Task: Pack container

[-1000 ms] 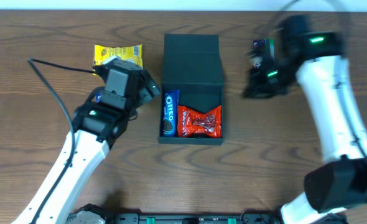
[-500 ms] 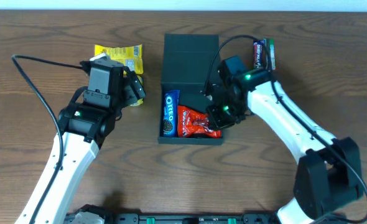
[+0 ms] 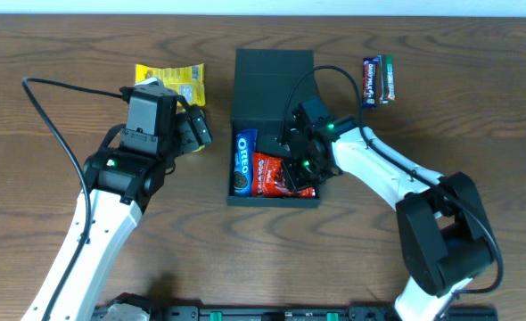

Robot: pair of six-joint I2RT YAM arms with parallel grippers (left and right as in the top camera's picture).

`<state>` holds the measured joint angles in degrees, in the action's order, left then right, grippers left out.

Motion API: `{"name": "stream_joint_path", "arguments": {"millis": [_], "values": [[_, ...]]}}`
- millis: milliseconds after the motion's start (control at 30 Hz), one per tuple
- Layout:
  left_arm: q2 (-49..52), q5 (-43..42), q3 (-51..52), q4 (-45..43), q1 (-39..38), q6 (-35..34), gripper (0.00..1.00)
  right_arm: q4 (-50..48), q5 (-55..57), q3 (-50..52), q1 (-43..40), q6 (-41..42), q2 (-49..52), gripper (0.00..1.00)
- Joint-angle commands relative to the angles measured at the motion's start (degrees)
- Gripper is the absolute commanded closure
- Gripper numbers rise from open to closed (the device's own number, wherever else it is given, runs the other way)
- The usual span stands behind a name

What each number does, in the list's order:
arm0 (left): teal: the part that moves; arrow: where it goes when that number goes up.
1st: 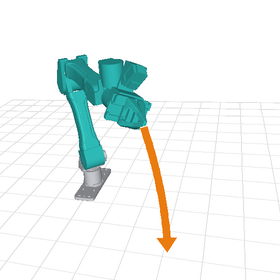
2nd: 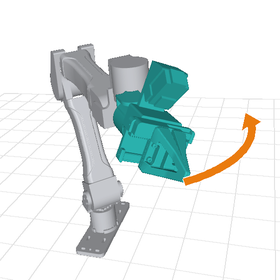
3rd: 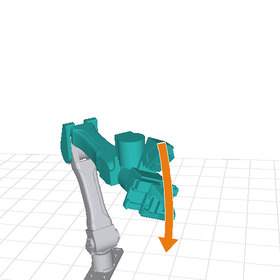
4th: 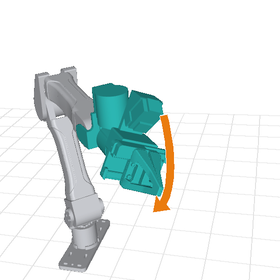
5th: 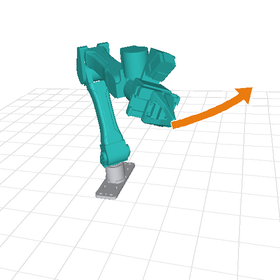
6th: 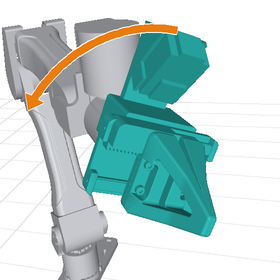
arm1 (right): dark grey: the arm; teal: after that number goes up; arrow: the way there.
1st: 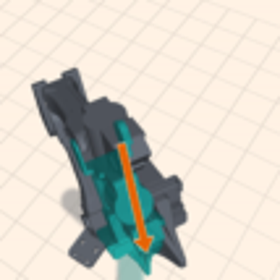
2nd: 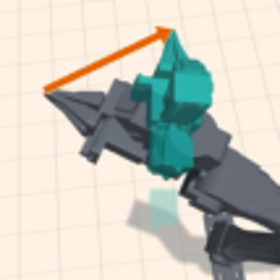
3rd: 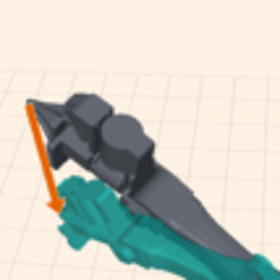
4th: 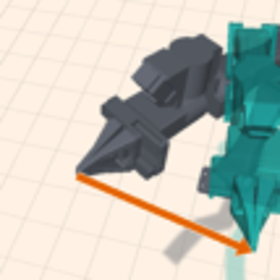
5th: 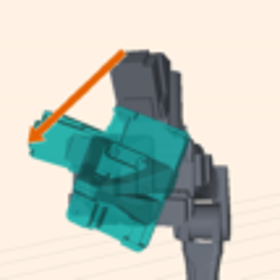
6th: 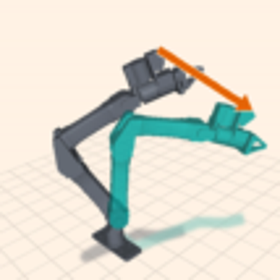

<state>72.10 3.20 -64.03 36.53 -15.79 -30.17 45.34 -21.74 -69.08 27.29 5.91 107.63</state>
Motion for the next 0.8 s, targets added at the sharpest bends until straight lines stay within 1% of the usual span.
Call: {"name": "stream_joint_path", "arguments": {"millis": [0, 167, 267, 467, 567, 767], "values": [[-0.76, -0.26, 0.11, 0.74, 0.11, 0.68, 0.05, 1.81, 1.38, -1.46, 0.48, 0.90, 0.85, 0.99], [-0.76, -0.26, 0.13, 1.01, 0.11, 0.68, 0.05, 7.52, 1.64, -7.80, 0.44, 0.68, -1.49, 0.99], [-0.76, -0.26, 0.13, 1.01, 0.11, 0.68, 0.05, 9.14, 4.87, -10.54, 0.44, 0.68, -3.41, 0.99], [-0.76, -0.26, 0.11, 0.98, 0.11, 0.66, 0.05, 12.37, 10.93, -9.33, 0.55, 0.70, -2.10, 0.99], [-0.76, -0.26, 0.11, 1.01, 0.11, 0.66, 0.05, 11.37, 13.27, -6.58, 0.55, 0.94, -1.31, 0.99], [-0.76, -0.26, 0.11, 1.01, 0.11, 0.66, 0.05, 7.63, 13.53, -2.84, 0.55, 1.20, 1.14, 0.99]]}}
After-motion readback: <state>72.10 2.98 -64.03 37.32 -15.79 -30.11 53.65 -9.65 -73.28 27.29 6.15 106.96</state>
